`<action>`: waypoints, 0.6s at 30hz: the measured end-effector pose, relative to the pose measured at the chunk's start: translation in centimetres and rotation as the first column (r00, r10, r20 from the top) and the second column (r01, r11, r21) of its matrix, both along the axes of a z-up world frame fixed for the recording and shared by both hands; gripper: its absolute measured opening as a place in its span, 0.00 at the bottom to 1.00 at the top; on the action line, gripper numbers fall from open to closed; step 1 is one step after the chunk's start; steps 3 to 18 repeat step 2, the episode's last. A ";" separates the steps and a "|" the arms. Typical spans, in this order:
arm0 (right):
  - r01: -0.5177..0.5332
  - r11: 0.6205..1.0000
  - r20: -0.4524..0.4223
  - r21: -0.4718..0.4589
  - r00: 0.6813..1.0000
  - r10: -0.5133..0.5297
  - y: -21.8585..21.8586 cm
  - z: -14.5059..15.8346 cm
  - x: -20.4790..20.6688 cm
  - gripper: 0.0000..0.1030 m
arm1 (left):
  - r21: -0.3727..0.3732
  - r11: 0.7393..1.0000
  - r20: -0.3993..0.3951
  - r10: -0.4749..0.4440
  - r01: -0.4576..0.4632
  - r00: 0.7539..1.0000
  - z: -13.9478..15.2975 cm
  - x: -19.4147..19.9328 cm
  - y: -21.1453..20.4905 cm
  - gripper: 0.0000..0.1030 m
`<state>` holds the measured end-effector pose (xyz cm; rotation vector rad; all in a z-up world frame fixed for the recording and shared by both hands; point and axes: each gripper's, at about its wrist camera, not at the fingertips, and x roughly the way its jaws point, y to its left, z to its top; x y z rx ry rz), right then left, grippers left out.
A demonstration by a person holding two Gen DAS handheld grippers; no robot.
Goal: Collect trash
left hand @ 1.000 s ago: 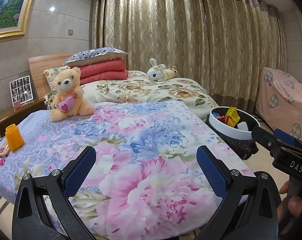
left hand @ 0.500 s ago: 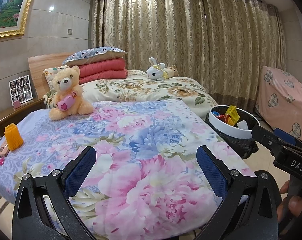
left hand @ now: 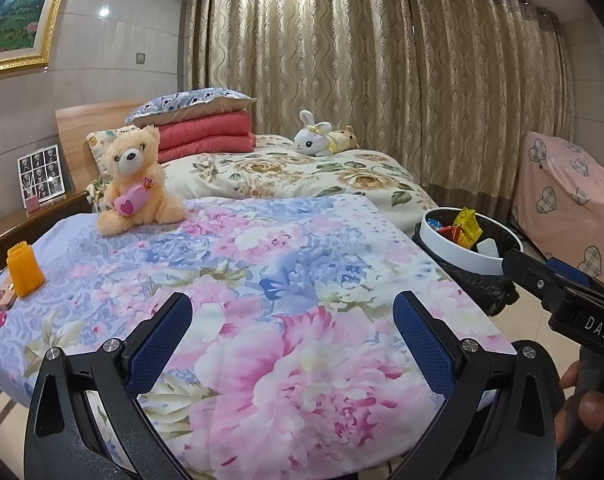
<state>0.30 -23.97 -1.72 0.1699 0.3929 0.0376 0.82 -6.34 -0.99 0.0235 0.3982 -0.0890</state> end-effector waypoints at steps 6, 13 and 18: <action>-0.002 1.000 -0.007 0.003 1.000 0.002 0.0 0.0 0.2 1.00 | -0.006 1.000 -0.007 0.000 0.000 1.000 -0.1 0.2 0.2 1.00; -0.002 1.000 -0.007 0.003 1.000 0.002 0.0 0.0 0.2 1.00 | -0.006 1.000 -0.007 0.000 0.000 1.000 -0.1 0.2 0.2 1.00; -0.002 1.000 -0.007 0.003 1.000 0.002 0.0 0.0 0.2 1.00 | -0.006 1.000 -0.007 0.000 0.000 1.000 -0.1 0.2 0.2 1.00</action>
